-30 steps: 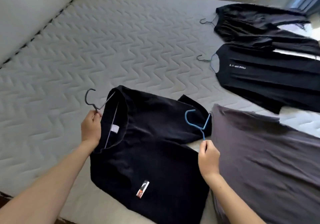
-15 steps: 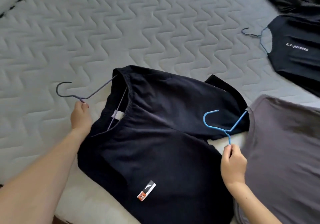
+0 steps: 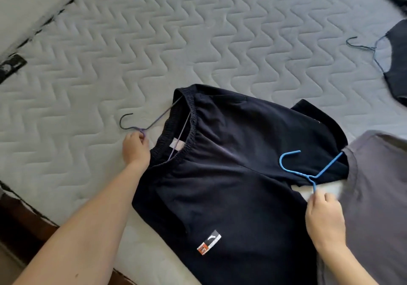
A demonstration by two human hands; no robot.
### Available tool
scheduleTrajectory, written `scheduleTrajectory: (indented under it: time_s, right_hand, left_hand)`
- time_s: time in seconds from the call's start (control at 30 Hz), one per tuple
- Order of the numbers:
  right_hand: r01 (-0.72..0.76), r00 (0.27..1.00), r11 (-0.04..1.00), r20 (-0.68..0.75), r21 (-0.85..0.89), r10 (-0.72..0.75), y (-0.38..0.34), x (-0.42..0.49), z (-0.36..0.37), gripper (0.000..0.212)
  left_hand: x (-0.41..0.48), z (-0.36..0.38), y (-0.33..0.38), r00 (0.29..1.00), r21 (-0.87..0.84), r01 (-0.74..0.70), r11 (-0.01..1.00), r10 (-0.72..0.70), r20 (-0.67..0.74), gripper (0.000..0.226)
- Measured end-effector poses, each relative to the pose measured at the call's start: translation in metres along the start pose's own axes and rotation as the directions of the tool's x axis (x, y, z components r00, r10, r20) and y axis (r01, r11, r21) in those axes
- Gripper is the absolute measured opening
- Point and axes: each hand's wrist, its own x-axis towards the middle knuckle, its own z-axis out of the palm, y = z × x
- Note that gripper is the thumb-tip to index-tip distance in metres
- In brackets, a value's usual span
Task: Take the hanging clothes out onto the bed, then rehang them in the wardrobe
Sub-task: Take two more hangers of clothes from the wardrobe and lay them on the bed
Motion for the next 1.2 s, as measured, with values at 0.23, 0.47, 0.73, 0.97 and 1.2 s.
scheduleTrajectory:
  time_s: [0.23, 0.47, 0.73, 0.97, 1.2]
  right_hand:
    - [-0.161, 0.958, 0.939, 0.276, 0.305, 0.075, -0.002, 0.011, -0.042, 0.021]
    - [-0.183, 0.981, 0.557, 0.190, 0.810, 0.046, -0.001, -0.042, -0.199, 0.023]
    - [-0.157, 0.987, 0.331, 0.161, 0.931, 0.015, 0.048, -0.167, -0.389, 0.028]
    - [-0.218, 0.960, 0.218, 0.169, 0.951, 0.221, 0.102, -0.272, -0.423, 0.030]
    - [-0.346, 0.789, -0.014, 0.299, 0.938, 0.537, 0.133, -0.369, -0.385, 0.028]
  left_hand:
    - [-0.034, -0.034, 0.025, 0.977, 0.031, 0.061, 0.998, -0.066, 0.205, 0.034]
    - [-0.174, -0.168, 0.122, 0.961, -0.452, -0.084, 0.888, 0.193, 0.200, 0.019]
    - [-0.390, -0.338, 0.195, 0.865, -0.685, -0.130, 0.716, 0.421, 0.275, 0.026]
    - [-0.467, -0.346, 0.174, 0.779, -0.661, -0.061, 0.748, 0.450, 0.438, 0.028]
    - [-0.454, -0.291, 0.129, 0.569, -0.438, 0.001, 0.899, 0.359, 0.739, 0.024]
